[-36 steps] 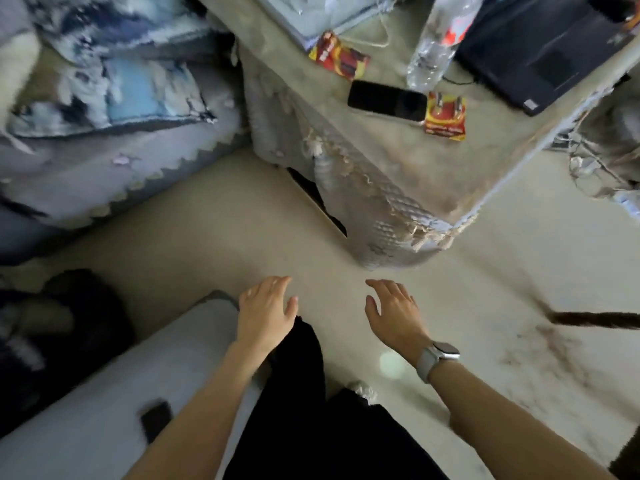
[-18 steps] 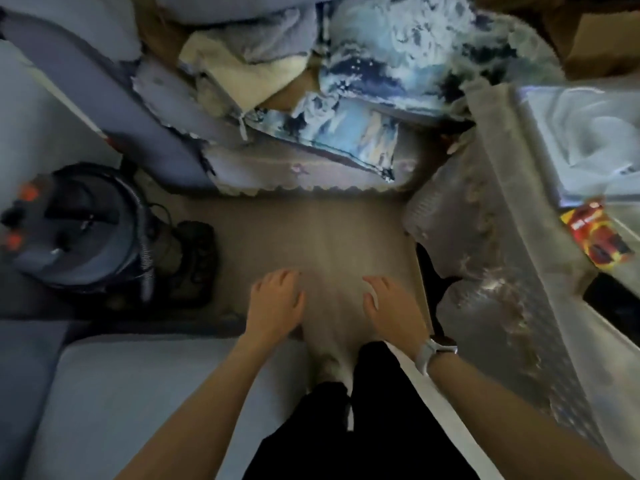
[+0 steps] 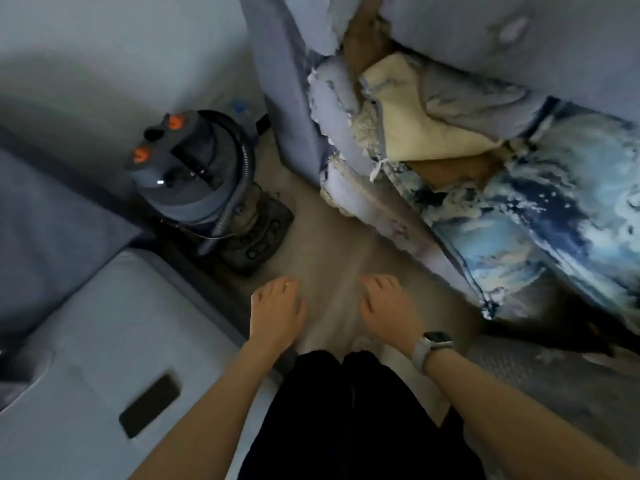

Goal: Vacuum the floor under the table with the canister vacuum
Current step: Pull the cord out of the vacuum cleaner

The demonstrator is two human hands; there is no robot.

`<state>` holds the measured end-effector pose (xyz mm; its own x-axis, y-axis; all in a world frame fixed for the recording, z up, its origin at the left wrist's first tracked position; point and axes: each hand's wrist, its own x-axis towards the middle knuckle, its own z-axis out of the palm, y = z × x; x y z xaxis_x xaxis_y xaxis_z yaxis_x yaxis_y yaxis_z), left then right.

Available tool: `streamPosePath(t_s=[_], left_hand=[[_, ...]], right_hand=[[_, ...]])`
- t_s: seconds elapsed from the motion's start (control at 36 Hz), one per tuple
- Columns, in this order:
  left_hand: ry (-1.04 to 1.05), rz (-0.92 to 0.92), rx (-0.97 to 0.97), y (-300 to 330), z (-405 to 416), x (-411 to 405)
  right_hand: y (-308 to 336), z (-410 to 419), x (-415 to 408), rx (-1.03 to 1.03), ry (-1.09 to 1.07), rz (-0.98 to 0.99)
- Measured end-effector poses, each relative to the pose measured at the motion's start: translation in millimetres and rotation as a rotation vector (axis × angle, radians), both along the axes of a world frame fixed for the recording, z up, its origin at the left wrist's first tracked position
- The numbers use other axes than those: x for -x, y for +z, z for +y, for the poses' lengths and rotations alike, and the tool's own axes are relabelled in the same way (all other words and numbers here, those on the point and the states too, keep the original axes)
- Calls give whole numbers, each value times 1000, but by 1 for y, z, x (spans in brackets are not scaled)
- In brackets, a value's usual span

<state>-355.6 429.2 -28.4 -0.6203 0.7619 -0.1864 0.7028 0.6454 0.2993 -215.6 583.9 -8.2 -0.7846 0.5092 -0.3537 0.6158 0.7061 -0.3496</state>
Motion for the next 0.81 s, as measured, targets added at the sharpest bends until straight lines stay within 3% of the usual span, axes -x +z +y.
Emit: streamPosePath(t_s=[0.22, 0.39, 0.81], left_hand=[[345, -89, 20, 2, 11, 42], [516, -116, 66, -6, 13, 118], [817, -240, -17, -50, 23, 344]], right_hand=[[-12, 45, 94, 4, 275, 39], [-24, 61, 192, -19, 440, 45], [-68, 54, 483, 27, 573, 48]])
